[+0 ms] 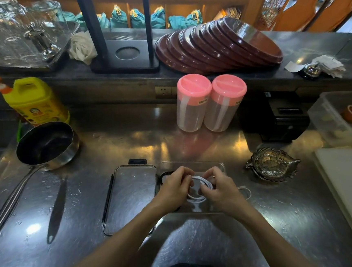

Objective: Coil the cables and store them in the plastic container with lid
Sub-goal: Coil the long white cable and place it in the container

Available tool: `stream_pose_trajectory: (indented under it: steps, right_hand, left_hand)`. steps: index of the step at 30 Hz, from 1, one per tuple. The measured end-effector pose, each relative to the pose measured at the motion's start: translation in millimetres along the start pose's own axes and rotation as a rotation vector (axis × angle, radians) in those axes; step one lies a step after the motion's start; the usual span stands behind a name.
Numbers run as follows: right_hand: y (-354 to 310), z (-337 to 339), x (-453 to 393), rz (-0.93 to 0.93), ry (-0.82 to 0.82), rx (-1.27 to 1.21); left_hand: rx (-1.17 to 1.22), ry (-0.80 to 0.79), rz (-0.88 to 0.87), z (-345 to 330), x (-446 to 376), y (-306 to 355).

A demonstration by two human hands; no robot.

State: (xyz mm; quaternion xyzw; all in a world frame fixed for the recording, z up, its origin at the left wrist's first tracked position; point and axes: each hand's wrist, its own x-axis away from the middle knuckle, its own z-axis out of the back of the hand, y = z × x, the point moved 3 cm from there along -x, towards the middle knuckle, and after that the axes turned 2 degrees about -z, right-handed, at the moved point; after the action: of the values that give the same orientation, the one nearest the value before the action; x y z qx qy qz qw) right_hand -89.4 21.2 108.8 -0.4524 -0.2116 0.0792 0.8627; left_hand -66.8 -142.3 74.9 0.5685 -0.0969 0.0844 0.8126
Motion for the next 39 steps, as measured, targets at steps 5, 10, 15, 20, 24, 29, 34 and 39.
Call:
stream_pose_trajectory:
  steps: [5, 10, 15, 20, 24, 29, 34, 39]
  right_hand:
    - [4, 4, -3, -0.021, 0.098, -0.135]
    - [11, 3, -6, -0.077, 0.127, -0.276]
    - [9, -1, -8, -0.092, 0.055, -0.271]
    - [7, -1, -9, -0.069, -0.040, -0.337]
    - [12, 0, -9, -0.169, -0.082, -0.437]
    - [10, -4, -5, -0.241, -0.175, -0.658]
    - [6, -12, -4, -0.240, -0.181, -0.933]
    - [8, -8, -4, -0.145, -0.194, -0.859]
  left_hand:
    - [0.371, 0.014, 0.207, 3, 5, -7]
    - [0.492, -0.173, 0.331, -6, 18, -6]
    - [0.378, -0.045, 0.221, -4, 14, 2]
    - [0.426, -0.013, 0.157, 3, 12, 11]
    - [0.301, 0.033, 0.064, 6, 7, 7]
    - [-0.063, 0.163, -0.139, 7, 7, 12]
    - [-0.276, 0.182, -0.246, 12, 3, 16]
    - [-0.268, 0.097, -0.250, 12, 4, 18]
